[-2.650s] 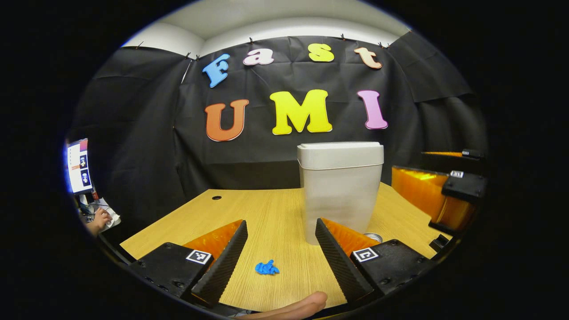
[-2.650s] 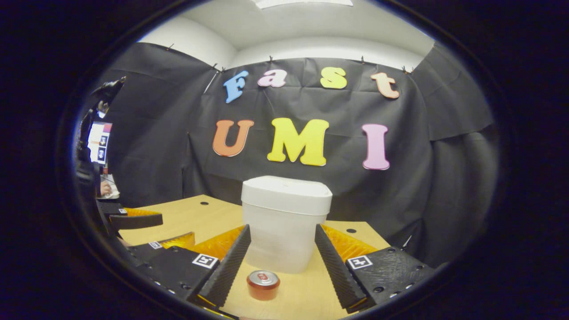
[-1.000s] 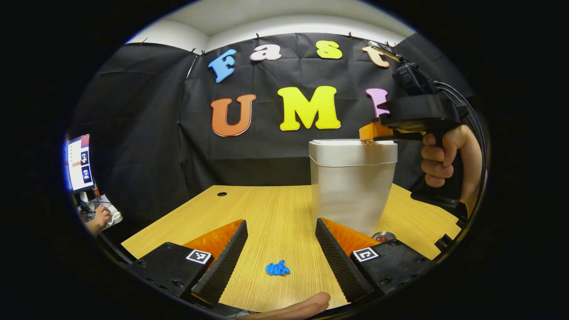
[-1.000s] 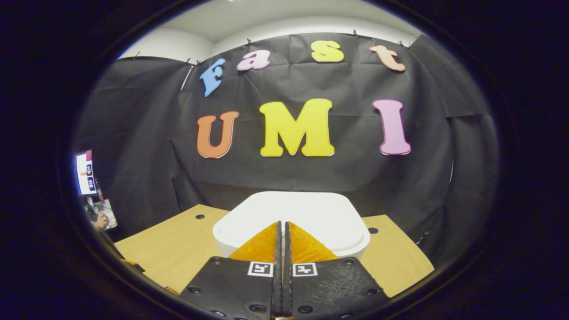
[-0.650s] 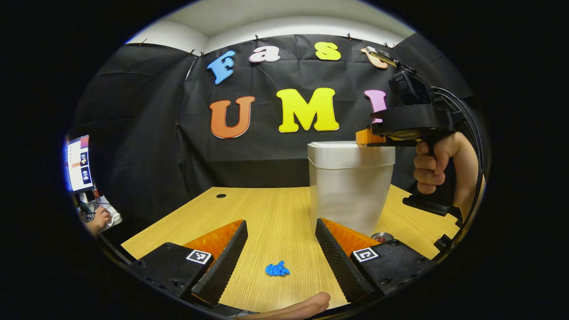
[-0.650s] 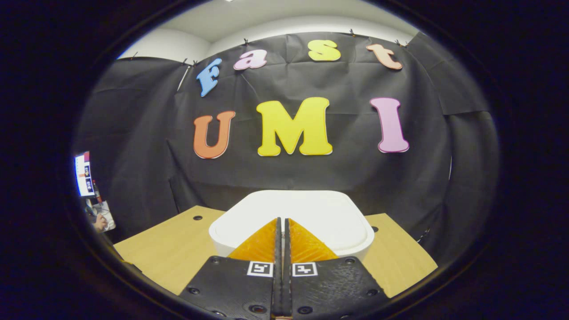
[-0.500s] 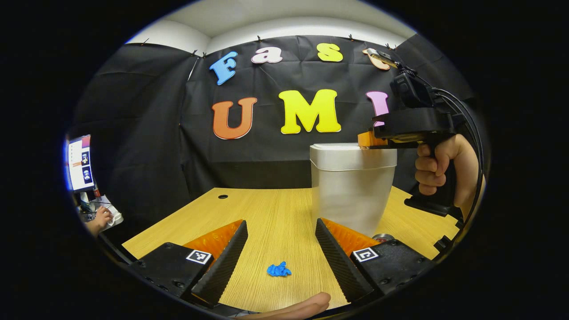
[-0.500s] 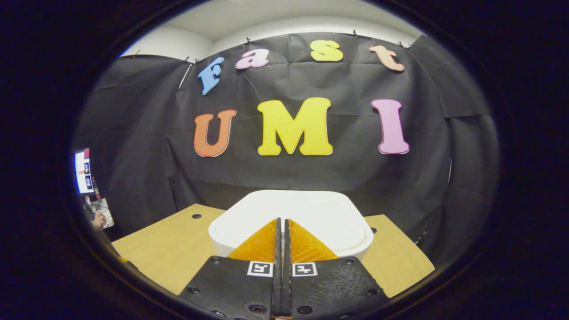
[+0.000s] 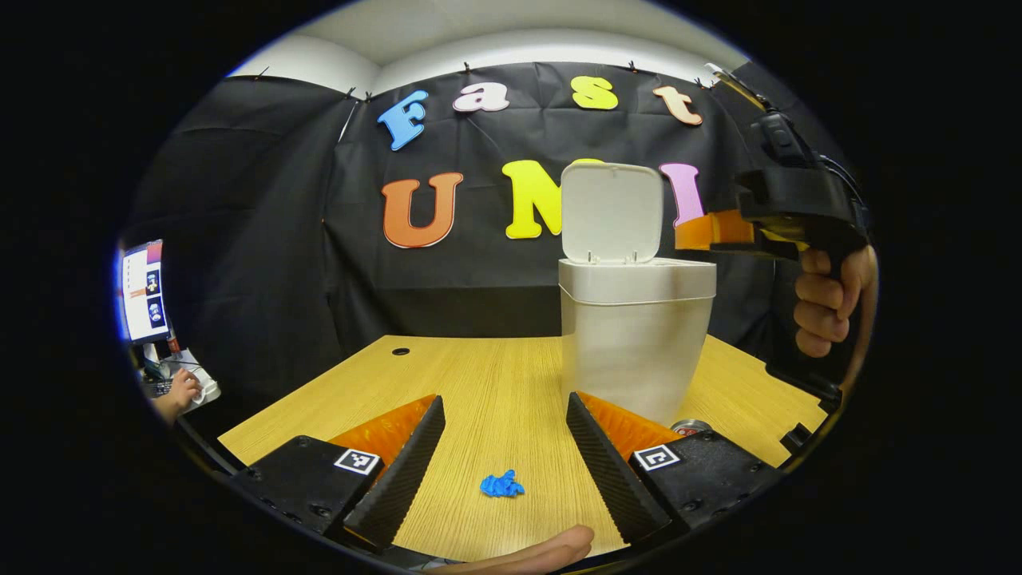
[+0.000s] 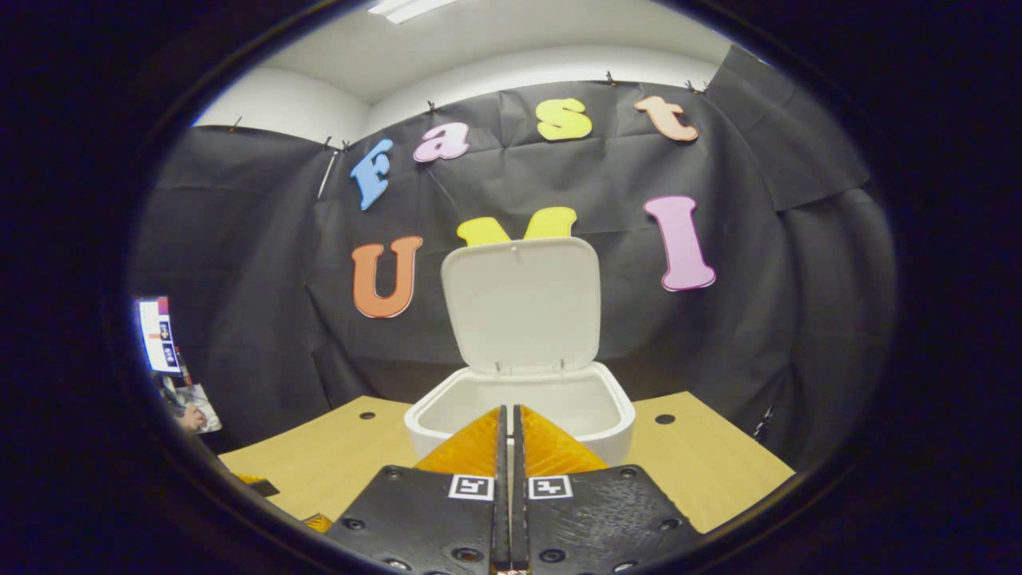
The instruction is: Press the lid of the desktop garbage bin to open it, pick up the crumpled paper on the desktop and throw it into the bin, then pick up the pop can on the desktop and drop it into the bin, and finally close the garbage bin lid.
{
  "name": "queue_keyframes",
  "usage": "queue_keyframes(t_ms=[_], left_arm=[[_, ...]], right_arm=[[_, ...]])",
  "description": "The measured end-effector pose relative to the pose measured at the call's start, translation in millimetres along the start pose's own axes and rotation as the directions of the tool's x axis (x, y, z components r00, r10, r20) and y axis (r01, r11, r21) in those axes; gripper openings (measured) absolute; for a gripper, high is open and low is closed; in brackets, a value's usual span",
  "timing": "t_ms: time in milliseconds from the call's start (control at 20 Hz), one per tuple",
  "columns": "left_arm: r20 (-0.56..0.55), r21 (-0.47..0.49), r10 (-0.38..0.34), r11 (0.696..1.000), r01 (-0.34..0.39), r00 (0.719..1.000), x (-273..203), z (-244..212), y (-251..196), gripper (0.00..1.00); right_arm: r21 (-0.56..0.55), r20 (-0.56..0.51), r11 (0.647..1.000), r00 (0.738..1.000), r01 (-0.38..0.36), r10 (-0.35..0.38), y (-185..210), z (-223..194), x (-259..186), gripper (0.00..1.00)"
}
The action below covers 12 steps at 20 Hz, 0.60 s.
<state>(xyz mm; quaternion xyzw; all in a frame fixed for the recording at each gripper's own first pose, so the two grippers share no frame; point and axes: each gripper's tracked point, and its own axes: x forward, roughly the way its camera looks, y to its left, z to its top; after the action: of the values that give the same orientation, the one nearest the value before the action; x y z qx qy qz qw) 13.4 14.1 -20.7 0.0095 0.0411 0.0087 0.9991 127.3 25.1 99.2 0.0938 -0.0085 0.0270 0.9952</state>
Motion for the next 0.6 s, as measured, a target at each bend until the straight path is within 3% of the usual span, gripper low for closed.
queue_keyframes(t_ms=[300, 350, 450, 600], left_arm=[[0.001, 0.01, -0.003, 1.0, 0.003, 1.0, 1.5, -0.6, -3.7, 0.99], [-0.002, 0.011, -0.004, 1.0, 0.004, 1.0, 2.3, -2.4, -3.2, 0.99], [-0.006, 0.016, -0.004, 1.0, 0.004, 1.0, 3.6, -3.7, -4.5, 0.99], [-0.008, 0.018, -0.002, 1.0, 0.002, 1.0, 4.1, -5.2, -2.8, 0.99]], right_arm=[[-0.052, -0.019, 0.999, 1.0, -0.003, 0.002, -3.4, -37.6, -29.2, 0.01], [-0.052, -0.019, 0.999, 1.0, 0.0, -0.001, -3.4, -42.6, -32.8, 0.06], [-0.064, -0.023, 0.998, 1.0, -0.006, 0.005, -2.9, -51.6, -39.9, 0.36], [-0.063, -0.035, 0.998, 0.999, -0.029, 0.027, -0.2, -65.7, -54.3, 0.64]])
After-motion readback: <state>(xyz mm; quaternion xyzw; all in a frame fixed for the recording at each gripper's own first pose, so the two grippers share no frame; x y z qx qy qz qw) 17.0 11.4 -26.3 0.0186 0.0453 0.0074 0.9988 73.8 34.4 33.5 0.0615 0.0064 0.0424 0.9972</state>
